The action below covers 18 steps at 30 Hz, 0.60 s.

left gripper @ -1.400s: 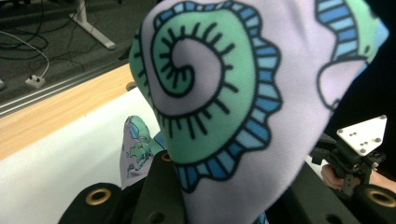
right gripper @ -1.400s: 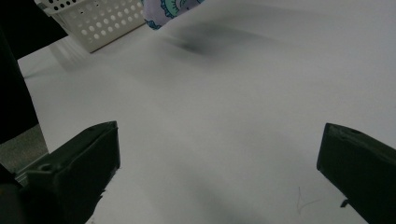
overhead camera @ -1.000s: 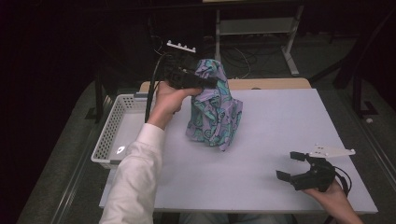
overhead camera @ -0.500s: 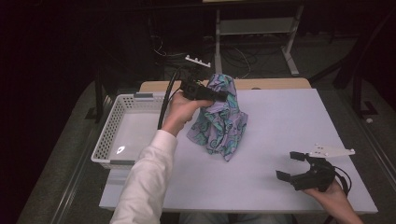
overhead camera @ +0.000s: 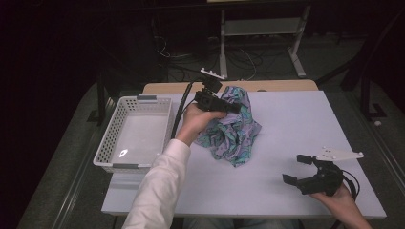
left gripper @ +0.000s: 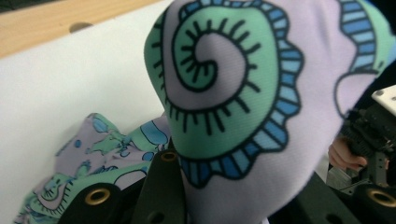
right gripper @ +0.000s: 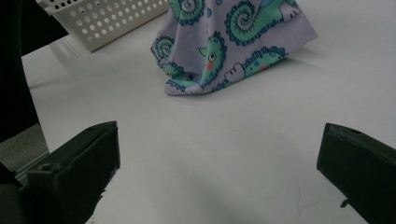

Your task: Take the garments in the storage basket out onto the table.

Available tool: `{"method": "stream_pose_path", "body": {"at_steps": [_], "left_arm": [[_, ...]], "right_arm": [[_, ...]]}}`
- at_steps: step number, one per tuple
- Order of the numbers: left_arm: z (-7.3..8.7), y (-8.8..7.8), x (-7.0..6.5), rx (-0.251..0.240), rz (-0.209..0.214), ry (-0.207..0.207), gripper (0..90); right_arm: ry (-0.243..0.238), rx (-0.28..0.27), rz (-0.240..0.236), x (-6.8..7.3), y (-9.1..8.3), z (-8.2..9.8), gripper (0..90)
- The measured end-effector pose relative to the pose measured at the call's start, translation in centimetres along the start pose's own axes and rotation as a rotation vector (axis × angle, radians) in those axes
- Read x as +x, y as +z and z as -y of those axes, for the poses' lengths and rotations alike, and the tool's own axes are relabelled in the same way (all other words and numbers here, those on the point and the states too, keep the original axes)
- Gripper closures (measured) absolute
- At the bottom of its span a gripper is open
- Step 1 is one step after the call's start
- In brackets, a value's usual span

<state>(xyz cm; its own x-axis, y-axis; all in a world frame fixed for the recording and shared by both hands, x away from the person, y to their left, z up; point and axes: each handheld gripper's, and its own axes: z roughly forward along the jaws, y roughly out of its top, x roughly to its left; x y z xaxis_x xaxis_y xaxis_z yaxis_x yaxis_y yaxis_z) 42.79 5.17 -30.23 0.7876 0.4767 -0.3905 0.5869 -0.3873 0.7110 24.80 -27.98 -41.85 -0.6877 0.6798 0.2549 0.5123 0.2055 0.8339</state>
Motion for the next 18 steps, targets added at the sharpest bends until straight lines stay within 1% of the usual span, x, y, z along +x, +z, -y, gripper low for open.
{"method": "stream_pose_path", "body": {"at_steps": [4, 5, 6, 8, 12, 13, 15, 16, 18], "left_arm": [[0.4, 1.1, 0.1, 0.010, 0.009, -0.006, 74.2], [0.6, 1.6, 0.0, 0.005, -0.003, -0.006, 74.0], [0.6, 1.6, 0.0, 0.005, -0.003, -0.006, 74.0], [0.9, 2.1, 0.0, 0.006, -0.005, -0.008, 74.0], [1.2, 3.1, -0.1, 0.022, 0.005, -0.009, 73.2], [1.3, 3.5, -0.1, 0.027, 0.003, -0.005, 71.7], [1.4, 3.7, -0.2, 0.025, -0.004, -0.008, 69.4], [1.4, 3.8, -0.2, 0.022, -0.011, -0.010, 69.4], [1.4, 4.1, -0.2, 0.020, -0.014, -0.011, 68.8]], "right_arm": [[-0.002, -0.001, 0.000, 0.0, 0.0, 0.0, 0.0], [-0.002, -0.002, 0.000, 0.0, 0.0, 0.0, 0.0], [-0.002, -0.002, 0.000, 0.0, 0.0, 0.0, 0.0], [-0.001, -0.002, 0.000, 0.0, 0.0, 0.0, 0.0], [0.000, -0.001, -0.001, 0.0, 0.0, 0.0, 0.0], [0.000, -0.001, -0.001, 0.0, -0.1, 0.0, 0.0], [0.001, -0.002, 0.000, 0.0, -0.1, 0.0, 0.0], [0.001, -0.002, 0.000, 0.0, -0.1, 0.0, 0.0], [0.003, -0.005, -0.001, -0.1, -0.1, 0.0, 0.0]]}}
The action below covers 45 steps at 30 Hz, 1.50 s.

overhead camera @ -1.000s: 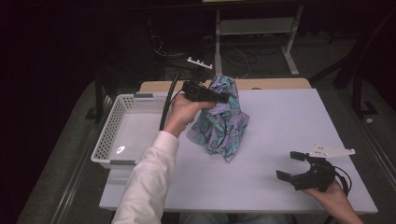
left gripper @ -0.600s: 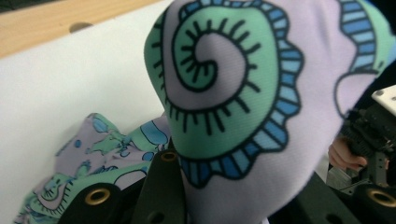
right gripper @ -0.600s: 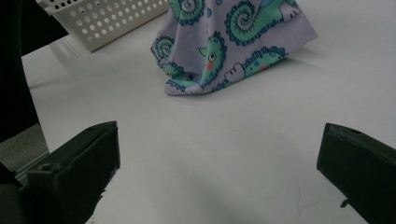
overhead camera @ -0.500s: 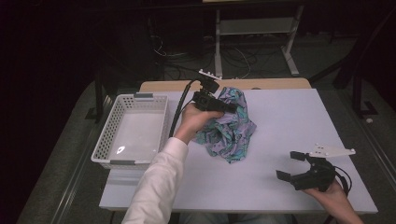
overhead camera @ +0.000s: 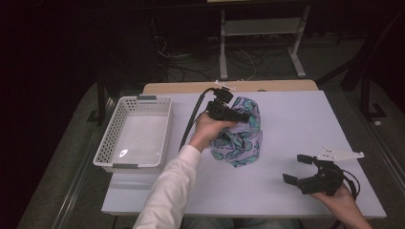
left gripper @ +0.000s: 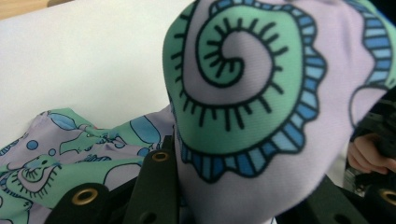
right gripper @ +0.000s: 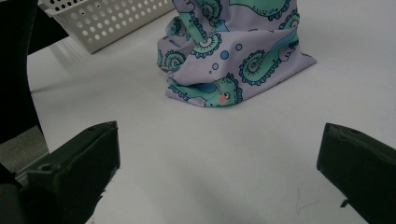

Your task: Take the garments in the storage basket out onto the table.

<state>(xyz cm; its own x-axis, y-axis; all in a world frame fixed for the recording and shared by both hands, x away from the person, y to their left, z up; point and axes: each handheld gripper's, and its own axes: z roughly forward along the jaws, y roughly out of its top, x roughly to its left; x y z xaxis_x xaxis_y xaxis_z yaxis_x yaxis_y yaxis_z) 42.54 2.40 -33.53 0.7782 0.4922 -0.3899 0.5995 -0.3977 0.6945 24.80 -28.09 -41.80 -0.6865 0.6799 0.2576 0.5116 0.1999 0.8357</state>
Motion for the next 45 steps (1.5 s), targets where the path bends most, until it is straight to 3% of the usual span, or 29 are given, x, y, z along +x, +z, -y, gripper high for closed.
{"method": "stream_pose_path", "body": {"at_steps": [8, 15, 17, 23, 36, 45], "left_arm": [[0.0, 0.6, -0.2, -0.005, 0.001, -0.004, 53.8], [-0.2, -0.6, -0.2, -0.027, -0.012, -0.016, 26.4], [-0.2, -0.8, -0.1, -0.034, -0.009, -0.016, 23.2], [-0.2, -2.1, -0.1, -0.046, -0.022, -0.003, 0.0], [0.7, -5.5, -0.3, -0.099, -0.039, 0.048, 0.0], [2.6, -7.7, 0.0, -0.113, -0.064, 0.075, 0.0]], "right_arm": [[0.004, -0.002, -0.001, 0.0, -0.1, 0.0, 0.0], [0.004, -0.002, 0.000, 0.0, -0.1, 0.0, 0.0], [0.003, -0.002, 0.000, 0.0, -0.1, 0.0, 0.0], [0.003, -0.001, 0.002, 0.0, -0.1, 0.0, 0.0], [0.004, -0.002, 0.005, 0.0, -0.1, 0.0, 0.0], [0.004, -0.001, 0.005, 0.0, -0.1, 0.1, 0.0]]}}
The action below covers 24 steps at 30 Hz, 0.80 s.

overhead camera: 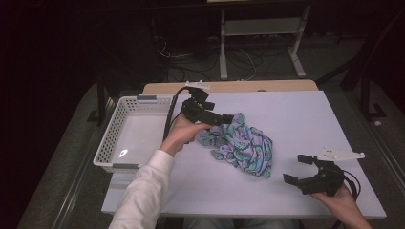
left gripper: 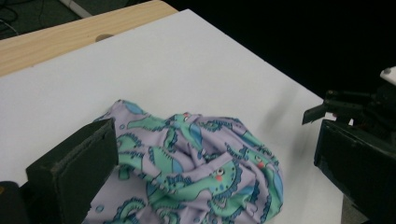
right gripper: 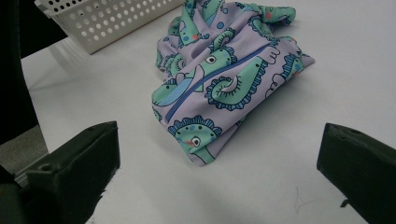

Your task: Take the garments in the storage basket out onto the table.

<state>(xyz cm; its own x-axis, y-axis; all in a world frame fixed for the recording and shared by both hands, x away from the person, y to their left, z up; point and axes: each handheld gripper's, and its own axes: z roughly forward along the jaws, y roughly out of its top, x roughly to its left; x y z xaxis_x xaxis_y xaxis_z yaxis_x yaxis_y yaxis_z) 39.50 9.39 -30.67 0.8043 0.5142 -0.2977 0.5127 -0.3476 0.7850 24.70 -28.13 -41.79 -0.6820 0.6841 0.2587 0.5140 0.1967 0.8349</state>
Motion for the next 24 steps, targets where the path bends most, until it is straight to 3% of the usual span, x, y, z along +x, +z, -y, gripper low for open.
{"method": "stream_pose_path", "body": {"at_steps": [16, 24], "left_arm": [[3.2, -3.8, 0.2, -0.049, -0.021, -0.009, 0.0], [4.0, -5.2, 0.5, -0.078, -0.046, -0.015, 0.0]], "right_arm": [[-0.003, 0.004, 0.000, 0.0, 0.1, 0.0, 0.0], [-0.003, 0.005, 0.000, 0.1, 0.2, 0.0, 0.0]]}}
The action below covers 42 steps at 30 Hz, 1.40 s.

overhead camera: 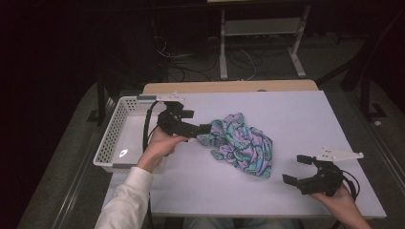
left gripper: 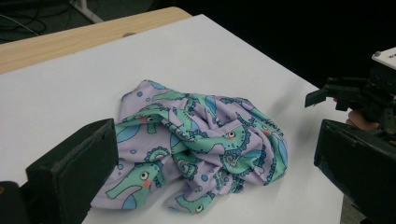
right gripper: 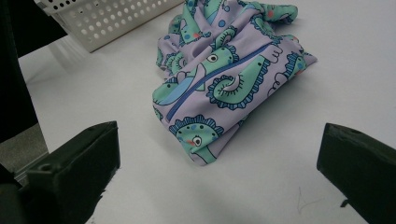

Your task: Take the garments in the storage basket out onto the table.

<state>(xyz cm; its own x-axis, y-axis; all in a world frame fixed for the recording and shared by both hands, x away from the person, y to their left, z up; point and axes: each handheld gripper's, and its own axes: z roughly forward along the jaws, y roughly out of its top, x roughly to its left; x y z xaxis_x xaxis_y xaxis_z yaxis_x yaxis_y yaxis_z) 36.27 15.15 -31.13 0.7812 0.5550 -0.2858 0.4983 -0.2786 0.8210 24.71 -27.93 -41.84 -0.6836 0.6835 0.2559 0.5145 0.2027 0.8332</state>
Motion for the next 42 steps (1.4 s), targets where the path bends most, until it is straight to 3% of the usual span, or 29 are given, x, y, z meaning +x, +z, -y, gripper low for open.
{"method": "stream_pose_path", "body": {"at_steps": [13, 27, 32, 42], "left_arm": [[2.7, -2.6, 0.4, -0.043, -0.016, -0.024, 0.0], [6.0, -4.1, -0.5, -0.031, -0.059, 0.019, 0.0], [7.0, -4.9, -0.7, -0.031, -0.098, 0.041, 0.0], [9.4, -5.7, -1.1, -0.037, -0.128, 0.037, 0.0]], "right_arm": [[-0.001, 0.002, 0.000, 0.0, 0.1, 0.0, 0.0], [-0.001, 0.004, -0.001, 0.1, 0.1, 0.0, 0.0], [0.000, 0.006, -0.001, 0.1, 0.2, 0.0, 0.0], [-0.001, 0.009, -0.001, 0.1, 0.3, 0.0, 0.0]]}}
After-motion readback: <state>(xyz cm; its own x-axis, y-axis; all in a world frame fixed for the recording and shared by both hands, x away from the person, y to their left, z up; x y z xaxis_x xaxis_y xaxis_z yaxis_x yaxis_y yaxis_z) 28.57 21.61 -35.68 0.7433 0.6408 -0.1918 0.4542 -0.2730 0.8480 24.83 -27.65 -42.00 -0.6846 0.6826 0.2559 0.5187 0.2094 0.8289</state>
